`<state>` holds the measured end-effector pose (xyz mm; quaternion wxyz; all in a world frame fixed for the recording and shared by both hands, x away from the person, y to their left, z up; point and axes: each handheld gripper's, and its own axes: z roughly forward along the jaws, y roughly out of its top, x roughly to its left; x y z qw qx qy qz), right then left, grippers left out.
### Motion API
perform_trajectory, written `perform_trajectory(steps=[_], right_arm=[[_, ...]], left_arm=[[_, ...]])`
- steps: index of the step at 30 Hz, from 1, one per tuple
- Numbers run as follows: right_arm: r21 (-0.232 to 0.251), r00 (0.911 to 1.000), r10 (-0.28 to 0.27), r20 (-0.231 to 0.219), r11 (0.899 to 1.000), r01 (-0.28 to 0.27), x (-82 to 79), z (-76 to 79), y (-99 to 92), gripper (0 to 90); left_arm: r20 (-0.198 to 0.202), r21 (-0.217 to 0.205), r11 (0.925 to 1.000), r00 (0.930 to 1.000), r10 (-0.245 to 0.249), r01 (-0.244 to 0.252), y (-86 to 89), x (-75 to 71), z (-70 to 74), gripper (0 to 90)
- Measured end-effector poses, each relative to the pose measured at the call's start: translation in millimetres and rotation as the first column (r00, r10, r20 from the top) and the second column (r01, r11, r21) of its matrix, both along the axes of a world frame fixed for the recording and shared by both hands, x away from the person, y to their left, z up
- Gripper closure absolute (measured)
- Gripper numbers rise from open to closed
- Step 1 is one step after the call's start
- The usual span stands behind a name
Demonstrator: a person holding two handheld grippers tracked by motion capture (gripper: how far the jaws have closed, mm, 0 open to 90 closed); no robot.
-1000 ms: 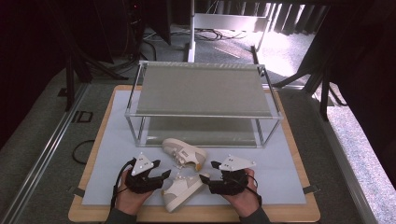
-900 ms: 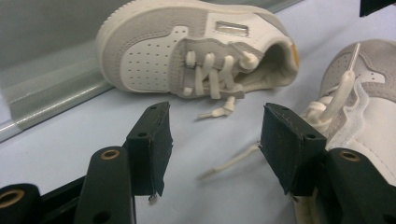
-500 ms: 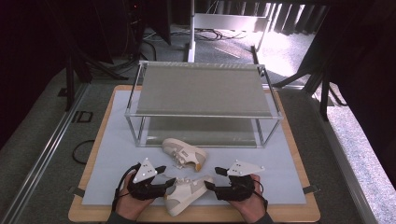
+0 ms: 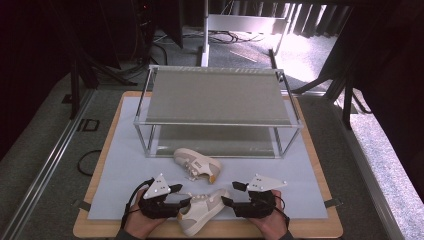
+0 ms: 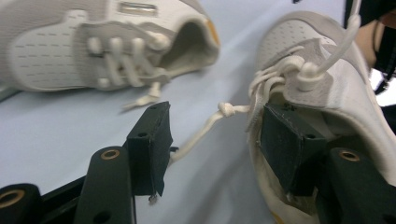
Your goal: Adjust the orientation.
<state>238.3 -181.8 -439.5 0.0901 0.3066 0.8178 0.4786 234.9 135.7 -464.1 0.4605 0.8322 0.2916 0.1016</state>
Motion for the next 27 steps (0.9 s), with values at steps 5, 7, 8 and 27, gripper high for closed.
perform_trajectory(steps=[5,7,8,27], right_arm=[[-0.006,0.9999,-0.013,0.004,1.0,0.013,-1.2,-1.6,-3.5,36.5],[-0.002,0.9999,-0.012,-0.002,1.0,0.012,-0.6,-2.2,-4.5,36.5],[-0.002,0.9999,-0.012,0.0,1.0,0.012,-0.3,-2.4,-4.7,36.5],[-0.023,0.9972,-0.062,0.041,0.998,0.063,-1.1,0.7,-10.3,37.0]], left_arm=[[-0.014,0.023,0.999,0.9992,-0.037,0.038,-11.5,-0.3,-1.0,43.9],[-0.037,0.026,0.998,0.9977,-0.057,0.058,-15.5,0.7,-2.3,47.6],[-0.046,0.028,0.997,0.9964,-0.07,0.072,-17.9,0.9,-3.0,51.0],[-0.078,-0.071,0.9956,0.9947,-0.067,0.061,-13.3,2.6,14.6,80.9]])
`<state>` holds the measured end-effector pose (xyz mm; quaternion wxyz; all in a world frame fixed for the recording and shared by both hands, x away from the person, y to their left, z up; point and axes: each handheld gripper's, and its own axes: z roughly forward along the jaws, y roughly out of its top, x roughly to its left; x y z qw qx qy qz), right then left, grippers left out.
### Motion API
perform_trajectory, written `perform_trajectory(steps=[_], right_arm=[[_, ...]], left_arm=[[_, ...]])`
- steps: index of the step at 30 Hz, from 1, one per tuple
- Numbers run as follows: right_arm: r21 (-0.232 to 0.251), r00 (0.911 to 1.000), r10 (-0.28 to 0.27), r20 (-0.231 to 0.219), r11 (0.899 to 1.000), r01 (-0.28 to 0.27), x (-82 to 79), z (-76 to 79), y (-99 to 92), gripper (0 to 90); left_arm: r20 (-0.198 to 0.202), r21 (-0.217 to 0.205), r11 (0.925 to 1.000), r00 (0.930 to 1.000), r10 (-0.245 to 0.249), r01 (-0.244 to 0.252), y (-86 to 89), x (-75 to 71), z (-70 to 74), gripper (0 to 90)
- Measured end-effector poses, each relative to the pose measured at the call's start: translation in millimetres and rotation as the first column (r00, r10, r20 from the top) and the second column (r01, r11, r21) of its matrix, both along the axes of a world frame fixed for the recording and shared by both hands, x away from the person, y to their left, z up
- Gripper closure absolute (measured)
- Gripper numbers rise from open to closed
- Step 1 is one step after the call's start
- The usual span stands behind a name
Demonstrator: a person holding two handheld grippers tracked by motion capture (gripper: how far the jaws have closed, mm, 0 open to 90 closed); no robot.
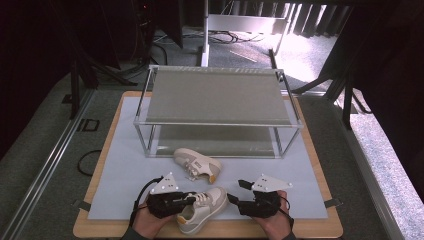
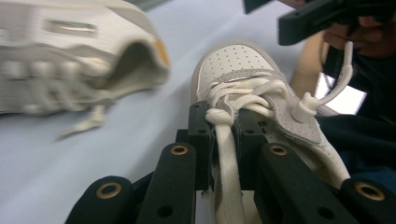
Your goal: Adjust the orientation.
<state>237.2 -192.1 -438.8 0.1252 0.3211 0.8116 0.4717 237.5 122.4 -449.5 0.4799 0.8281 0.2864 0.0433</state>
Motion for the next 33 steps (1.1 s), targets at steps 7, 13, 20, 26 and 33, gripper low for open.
perform_trajectory(steps=[7,13,20,26,33], right_arm=[[0.001,0.9999,-0.013,0.002,1.0,0.013,2.2,-0.8,-0.8,37.0],[-0.002,0.9999,-0.013,0.008,1.0,0.013,5.5,0.8,1.2,37.0],[-0.004,0.9997,-0.01,0.024,1.0,0.01,10.3,4.9,4.6,37.1],[0.0,0.999,-0.014,0.043,1.0,0.014,16.0,10.1,7.4,37.1],[0.001,0.9982,-0.017,0.057,1.0,0.017,22.0,14.8,10.8,37.1]], left_arm=[[0.034,-0.004,0.9943,0.9937,0.107,-0.107,27.0,-2.3,14.7,80.8],[0.054,-0.007,0.9829,0.9814,0.184,-0.184,50.1,-5.0,23.9,80.7],[0.072,0.008,0.9642,0.9619,0.264,-0.265,69.6,-8.1,28.7,80.6],[0.076,0.036,0.9351,0.9339,0.349,-0.353,83.6,-6.1,25.8,80.4],[0.071,0.086,0.8732,0.8772,0.475,-0.48,86.9,3.0,8.1,80.1]])
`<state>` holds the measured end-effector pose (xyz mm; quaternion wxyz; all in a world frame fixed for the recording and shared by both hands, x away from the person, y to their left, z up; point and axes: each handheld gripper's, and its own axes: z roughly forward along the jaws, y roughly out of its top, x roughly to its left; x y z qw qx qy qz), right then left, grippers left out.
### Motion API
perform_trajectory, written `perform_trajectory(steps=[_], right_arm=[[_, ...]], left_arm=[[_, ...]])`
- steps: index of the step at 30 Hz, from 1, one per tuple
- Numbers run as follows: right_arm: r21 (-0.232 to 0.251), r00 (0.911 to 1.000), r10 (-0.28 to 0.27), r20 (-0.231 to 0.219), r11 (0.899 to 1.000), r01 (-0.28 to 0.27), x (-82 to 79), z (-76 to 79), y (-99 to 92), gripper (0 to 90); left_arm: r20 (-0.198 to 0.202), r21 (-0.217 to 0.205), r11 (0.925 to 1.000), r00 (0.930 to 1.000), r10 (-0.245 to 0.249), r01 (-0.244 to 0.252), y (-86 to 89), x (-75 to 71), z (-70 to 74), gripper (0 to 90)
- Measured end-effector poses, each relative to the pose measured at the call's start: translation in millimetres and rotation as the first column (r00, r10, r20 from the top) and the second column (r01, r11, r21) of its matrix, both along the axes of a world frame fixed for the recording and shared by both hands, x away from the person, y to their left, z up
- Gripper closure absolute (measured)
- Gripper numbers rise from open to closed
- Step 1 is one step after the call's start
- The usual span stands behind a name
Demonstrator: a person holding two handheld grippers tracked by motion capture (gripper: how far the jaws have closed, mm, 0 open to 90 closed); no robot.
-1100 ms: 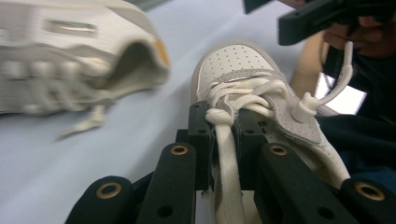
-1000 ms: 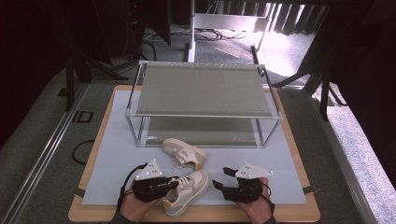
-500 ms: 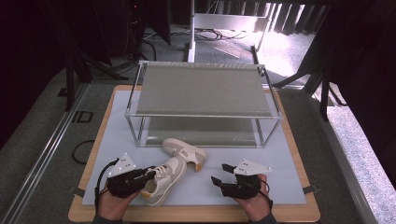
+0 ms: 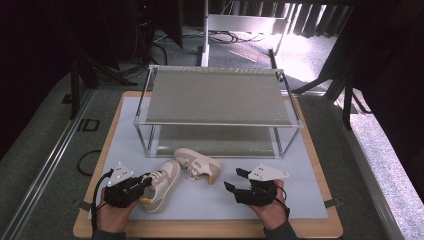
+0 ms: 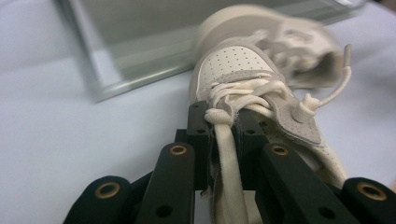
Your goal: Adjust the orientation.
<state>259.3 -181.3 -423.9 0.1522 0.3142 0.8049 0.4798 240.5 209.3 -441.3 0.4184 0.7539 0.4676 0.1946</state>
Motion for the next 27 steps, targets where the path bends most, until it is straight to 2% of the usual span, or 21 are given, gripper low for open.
perform_trajectory(steps=[1,2,3,5,13,15,20,23,27], right_arm=[[0.0,1.0,0.0,0.0,1.0,0.0,0.3,0.2,0.7,37.1],[-0.001,1.0,0.001,0.0,1.0,-0.001,0.7,0.1,1.3,37.1],[-0.004,1.0,0.002,0.0,1.0,-0.002,1.0,0.0,1.9,37.1],[-0.011,1.0,0.001,0.001,1.0,-0.001,1.5,-0.6,3.6,37.0],[-0.017,1.0,0.01,0.001,1.0,-0.01,5.4,-1.7,9.1,37.0],[-0.023,0.9998,0.018,0.009,1.0,-0.018,9.2,-1.3,13.2,37.1],[-0.044,0.999,0.032,0.031,0.999,-0.03,16.4,1.0,22.2,37.1],[-0.059,0.997,0.061,0.046,0.997,-0.059,23.9,3.7,30.0,45.0],[-0.095,0.9911,0.102,0.085,0.991,-0.094,32.2,4.8,41.9,53.9]], left_arm=[[-0.002,0.018,0.9997,0.9998,0.019,-0.019,-1.2,0.8,-1.6,79.9],[-0.002,0.018,0.9997,0.9998,0.019,-0.019,-1.2,0.8,-1.6,79.9],[0.0,0.05,0.9974,0.9987,0.051,-0.051,-4.9,1.4,-3.4,79.8],[0.005,0.06,0.9965,0.9983,0.058,-0.058,-8.2,1.7,-4.6,79.2],[0.005,0.047,0.9988,0.9998,0.017,-0.017,-16.1,4.0,-9.5,73.2],[0.004,0.043,0.9991,1.0,0.003,-0.003,-16.6,4.1,-10.4,67.5],[0.006,0.03,0.9995,1.0,0.008,-0.008,-15.5,4.6,-12.5,62.3],[0.004,0.006,1.0,1.0,0.008,-0.008,-14.4,4.6,-14.3,61.5],[0.003,0.005,1.0,1.0,0.005,-0.005,-14.3,4.6,-14.5,61.3]])
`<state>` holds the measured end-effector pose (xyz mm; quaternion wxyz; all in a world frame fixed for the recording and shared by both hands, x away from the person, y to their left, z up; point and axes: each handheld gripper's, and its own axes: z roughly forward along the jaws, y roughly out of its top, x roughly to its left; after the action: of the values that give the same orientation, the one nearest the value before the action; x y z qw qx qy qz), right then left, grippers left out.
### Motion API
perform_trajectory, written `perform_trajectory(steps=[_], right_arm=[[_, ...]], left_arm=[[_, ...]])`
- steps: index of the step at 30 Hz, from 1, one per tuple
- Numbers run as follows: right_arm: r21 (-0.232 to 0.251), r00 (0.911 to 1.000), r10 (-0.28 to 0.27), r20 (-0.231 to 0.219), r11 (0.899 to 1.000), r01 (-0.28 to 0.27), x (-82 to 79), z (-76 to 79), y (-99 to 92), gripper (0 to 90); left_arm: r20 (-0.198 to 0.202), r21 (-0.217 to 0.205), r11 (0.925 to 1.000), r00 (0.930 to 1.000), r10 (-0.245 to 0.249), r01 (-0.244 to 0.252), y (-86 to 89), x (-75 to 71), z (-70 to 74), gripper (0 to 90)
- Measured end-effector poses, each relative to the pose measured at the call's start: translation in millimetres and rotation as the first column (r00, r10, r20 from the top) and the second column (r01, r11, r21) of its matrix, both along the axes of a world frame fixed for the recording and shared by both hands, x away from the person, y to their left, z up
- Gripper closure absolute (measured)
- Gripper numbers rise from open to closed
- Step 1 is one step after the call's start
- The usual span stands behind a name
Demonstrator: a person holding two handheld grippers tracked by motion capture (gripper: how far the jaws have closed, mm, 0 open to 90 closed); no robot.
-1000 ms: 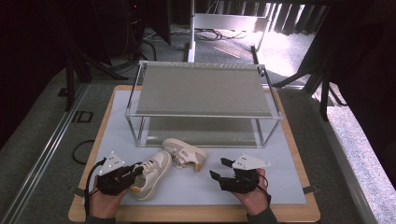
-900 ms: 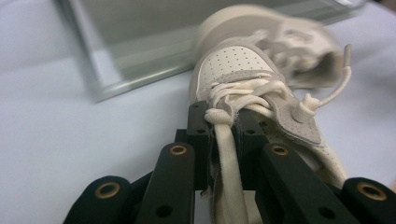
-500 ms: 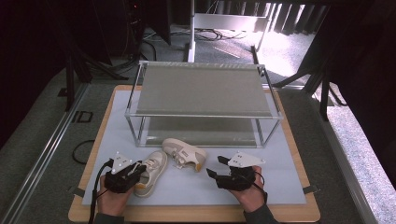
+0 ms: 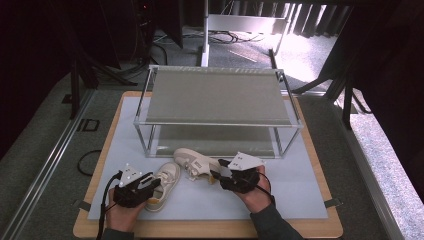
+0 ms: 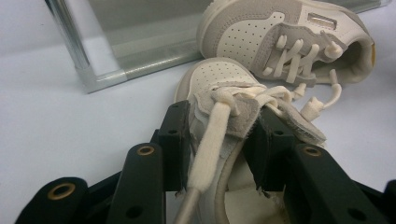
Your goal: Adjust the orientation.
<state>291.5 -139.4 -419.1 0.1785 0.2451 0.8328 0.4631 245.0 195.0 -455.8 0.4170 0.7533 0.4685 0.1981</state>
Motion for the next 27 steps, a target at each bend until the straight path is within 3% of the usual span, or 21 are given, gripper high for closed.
perform_trajectory(steps=[3,8,12,15,18,23,26,27], right_arm=[[-0.027,0.9996,0.011,0.026,1.0,-0.01,3.8,-0.5,9.0,55.4],[-0.08,0.9974,0.058,0.043,0.995,-0.055,5.3,-4.9,22.8,49.0],[-0.142,0.9939,0.069,0.086,0.988,-0.056,5.7,-12.0,35.3,39.2],[-0.171,0.9948,0.082,0.06,0.983,-0.071,12.9,-20.8,42.3,35.7],[-0.198,0.9936,0.066,0.092,0.979,-0.047,14.7,-23.5,45.0,34.7],[-0.215,0.9945,0.041,0.096,0.976,-0.019,25.3,-22.3,44.8,33.5],[-0.24,0.9941,0.035,0.103,0.971,-0.01,28.9,-21.6,46.8,33.6],[-0.279,0.9916,0.033,0.125,0.96,0.003,31.7,-21.3,49.4,37.9]], left_arm=[[0.001,-0.003,1.0,1.0,-0.002,0.002,0.3,0.0,-0.3,61.2],[-0.002,-0.009,0.9999,1.0,-0.005,0.005,0.7,0.2,-0.7,61.1],[-0.005,-0.025,0.9997,1.0,-0.004,0.004,1.8,0.2,-1.5,60.8],[-0.006,-0.026,0.9997,1.0,-0.006,0.006,2.1,0.0,-1.5,60.7],[-0.006,-0.028,0.9996,1.0,-0.007,0.007,2.3,0.2,-1.5,60.6],[-0.007,-0.027,0.9996,1.0,-0.006,0.006,1.9,0.0,-1.3,60.6],[-0.008,-0.028,0.9996,0.9999,-0.007,0.007,2.1,0.2,-1.4,60.6],[-0.007,-0.029,0.9996,0.9999,-0.008,0.008,2.4,0.3,-1.5,60.6]])
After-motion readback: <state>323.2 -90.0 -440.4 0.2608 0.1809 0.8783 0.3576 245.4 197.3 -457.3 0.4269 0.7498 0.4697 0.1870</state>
